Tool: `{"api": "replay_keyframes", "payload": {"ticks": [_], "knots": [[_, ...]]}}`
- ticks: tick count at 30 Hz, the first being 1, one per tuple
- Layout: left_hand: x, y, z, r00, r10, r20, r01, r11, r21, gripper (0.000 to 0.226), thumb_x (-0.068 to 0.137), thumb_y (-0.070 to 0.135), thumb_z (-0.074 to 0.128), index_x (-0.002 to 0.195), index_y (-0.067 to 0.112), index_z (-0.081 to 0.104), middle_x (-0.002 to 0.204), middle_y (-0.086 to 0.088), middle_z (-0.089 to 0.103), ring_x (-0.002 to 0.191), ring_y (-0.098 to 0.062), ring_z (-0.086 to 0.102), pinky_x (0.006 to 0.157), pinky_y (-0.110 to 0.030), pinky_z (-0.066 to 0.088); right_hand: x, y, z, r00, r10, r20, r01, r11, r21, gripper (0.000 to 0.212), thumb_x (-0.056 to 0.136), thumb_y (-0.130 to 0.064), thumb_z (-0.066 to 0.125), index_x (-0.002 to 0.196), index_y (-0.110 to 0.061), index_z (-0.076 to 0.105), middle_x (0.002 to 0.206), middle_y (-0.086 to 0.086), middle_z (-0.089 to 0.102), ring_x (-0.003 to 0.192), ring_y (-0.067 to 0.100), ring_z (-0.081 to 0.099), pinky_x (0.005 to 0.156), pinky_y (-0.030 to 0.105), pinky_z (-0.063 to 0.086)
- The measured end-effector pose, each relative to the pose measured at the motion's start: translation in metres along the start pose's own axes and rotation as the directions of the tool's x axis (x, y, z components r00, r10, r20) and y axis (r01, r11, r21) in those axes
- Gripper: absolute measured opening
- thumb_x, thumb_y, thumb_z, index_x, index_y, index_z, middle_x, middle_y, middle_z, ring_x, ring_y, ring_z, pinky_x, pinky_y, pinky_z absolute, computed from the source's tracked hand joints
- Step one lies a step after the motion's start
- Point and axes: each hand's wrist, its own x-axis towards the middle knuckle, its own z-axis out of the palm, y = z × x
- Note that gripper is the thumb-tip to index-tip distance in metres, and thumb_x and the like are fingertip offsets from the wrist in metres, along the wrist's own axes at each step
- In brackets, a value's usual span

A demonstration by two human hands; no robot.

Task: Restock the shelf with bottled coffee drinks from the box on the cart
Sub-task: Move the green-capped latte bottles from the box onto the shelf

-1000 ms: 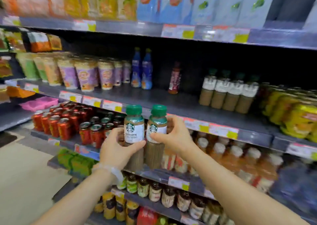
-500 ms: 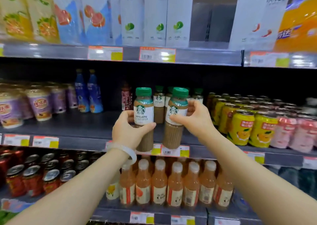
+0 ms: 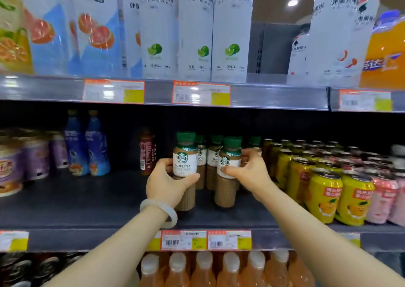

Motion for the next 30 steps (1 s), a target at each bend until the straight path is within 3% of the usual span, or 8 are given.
{"api": "replay_keyframes", "payload": {"ticks": [4, 7, 10, 15, 20, 22, 25, 30], "knots": [[0.013, -0.008, 0.006, 1.000, -0.004, 0.023, 0.004, 1.000, 0.006, 0.050, 0.063, 0.028, 0.085, 0.100, 0.025, 0.051, 0.083, 0.018, 0.054, 0.086, -0.011, 0.055, 0.075, -0.025, 0.042, 0.011, 0.007, 0.017, 0.999, 0.029, 0.024, -0.030, 0.999, 0.022, 0.060, 0.067, -0.008, 0.081, 0.117, -0.011, 0.047, 0.084, -0.012, 0.054, 0.085, 0.013, 0.058, 0.077, 0.028, 0.050], [0.019, -0.015, 0.012, 0.999, -0.005, 0.039, 0.005, 1.000, 0.011, 0.052, 0.062, 0.029, 0.085, 0.102, 0.025, 0.052, 0.087, 0.013, 0.057, 0.088, -0.011, 0.056, 0.075, -0.025, 0.043, 0.015, 0.012, 0.024, 0.998, 0.030, 0.052, -0.031, 0.999, 0.024, 0.054, 0.068, -0.008, 0.080, 0.111, -0.017, 0.046, 0.085, -0.014, 0.054, 0.077, 0.003, 0.056, 0.069, 0.020, 0.049], [0.024, -0.019, 0.019, 0.999, 0.001, 0.039, -0.002, 1.000, 0.010, 0.052, 0.061, 0.029, 0.085, 0.103, 0.024, 0.054, 0.090, 0.011, 0.060, 0.088, -0.013, 0.059, 0.074, -0.026, 0.046, 0.020, 0.017, 0.026, 0.997, 0.028, 0.070, -0.032, 0.998, 0.059, 0.055, 0.068, -0.005, 0.079, 0.112, -0.016, 0.048, 0.088, -0.012, 0.057, 0.084, 0.009, 0.060, 0.077, 0.024, 0.051], [0.028, -0.021, 0.029, 0.999, 0.016, 0.039, -0.017, 1.000, 0.022, 0.053, 0.063, 0.028, 0.084, 0.107, 0.019, 0.055, 0.091, 0.010, 0.059, 0.087, -0.014, 0.058, 0.072, -0.026, 0.045, 0.022, 0.022, 0.022, 0.991, 0.028, 0.132, -0.042, 0.993, 0.106, 0.057, 0.070, -0.004, 0.079, 0.114, -0.018, 0.046, 0.096, -0.006, 0.061, 0.087, 0.005, 0.060, 0.072, 0.016, 0.050], [0.027, -0.023, 0.039, 1.000, -0.006, 0.013, 0.006, 0.999, 0.048, 0.057, 0.065, 0.030, 0.082, 0.112, 0.019, 0.052, 0.091, 0.011, 0.056, 0.085, -0.012, 0.055, 0.070, -0.026, 0.042, 0.014, 0.034, 0.023, 0.992, 0.033, 0.120, -0.034, 0.999, 0.006, 0.060, 0.063, -0.013, 0.085, 0.105, -0.020, 0.042, 0.090, -0.010, 0.058, 0.082, -0.001, 0.057, 0.068, 0.013, 0.046], [0.026, -0.025, 0.043, 1.000, -0.021, 0.009, 0.020, 0.998, 0.055, 0.060, 0.065, 0.031, 0.082, 0.114, 0.019, 0.051, 0.096, 0.008, 0.058, 0.087, -0.014, 0.055, 0.071, -0.026, 0.042, 0.011, 0.040, 0.026, 0.994, 0.054, 0.100, -0.051, 0.998, -0.035, 0.056, 0.064, -0.013, 0.084, 0.101, -0.018, 0.043, 0.085, -0.009, 0.058, 0.077, 0.003, 0.058, 0.067, 0.017, 0.049], [0.027, -0.029, 0.046, 0.998, -0.057, 0.024, 0.056, 0.997, 0.057, 0.066, 0.064, 0.034, 0.082, 0.118, 0.018, 0.047, 0.105, 0.003, 0.057, 0.088, -0.013, 0.052, 0.072, -0.027, 0.042, 0.010, 0.049, 0.028, 0.994, 0.080, 0.077, -0.077, 0.996, -0.047, 0.049, 0.066, -0.015, 0.083, 0.099, -0.018, 0.047, 0.087, -0.002, 0.060, 0.084, 0.016, 0.062, 0.079, 0.034, 0.055], [0.031, -0.038, 0.039, 0.980, -0.066, 0.189, 0.069, 0.998, -0.009, 0.064, 0.069, 0.019, 0.080, 0.123, 0.018, 0.045, 0.113, 0.002, 0.054, 0.101, -0.013, 0.053, 0.079, -0.024, 0.041, 0.011, 0.053, 0.029, 0.994, 0.066, 0.088, -0.065, 0.998, -0.015, 0.044, 0.070, -0.011, 0.080, 0.102, -0.018, 0.051, 0.091, -0.002, 0.061, 0.091, 0.019, 0.060, 0.084, 0.035, 0.053]]}}
